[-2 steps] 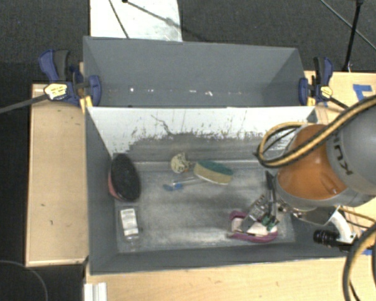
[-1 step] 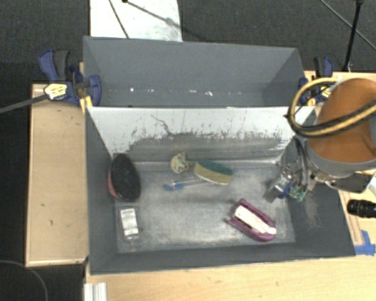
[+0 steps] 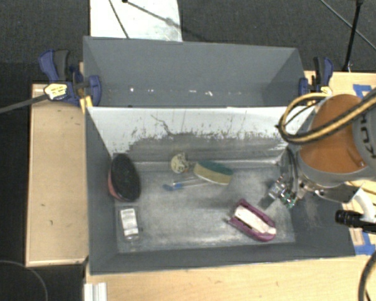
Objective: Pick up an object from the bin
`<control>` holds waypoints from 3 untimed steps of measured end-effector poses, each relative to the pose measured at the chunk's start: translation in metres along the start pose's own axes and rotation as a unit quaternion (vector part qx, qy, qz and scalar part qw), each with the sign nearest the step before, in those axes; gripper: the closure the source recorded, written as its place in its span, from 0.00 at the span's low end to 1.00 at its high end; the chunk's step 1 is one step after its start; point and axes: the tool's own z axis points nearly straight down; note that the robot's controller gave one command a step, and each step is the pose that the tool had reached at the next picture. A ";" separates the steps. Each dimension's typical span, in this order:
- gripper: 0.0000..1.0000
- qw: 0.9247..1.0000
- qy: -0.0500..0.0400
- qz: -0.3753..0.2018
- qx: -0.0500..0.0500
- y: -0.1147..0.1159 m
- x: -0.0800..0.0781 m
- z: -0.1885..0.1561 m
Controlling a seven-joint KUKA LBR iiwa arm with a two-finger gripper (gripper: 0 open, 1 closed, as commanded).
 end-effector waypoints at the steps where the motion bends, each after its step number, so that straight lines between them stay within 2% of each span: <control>1: 0.00 1.000 -0.002 -0.002 -0.002 0.001 0.000 -0.003; 2: 0.00 0.999 0.002 -0.051 0.000 0.026 0.054 0.071; 3: 0.00 0.995 -0.003 -0.103 -0.002 0.000 0.003 0.072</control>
Offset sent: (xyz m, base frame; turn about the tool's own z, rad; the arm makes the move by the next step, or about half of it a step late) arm 0.0000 0.0000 0.0000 0.0000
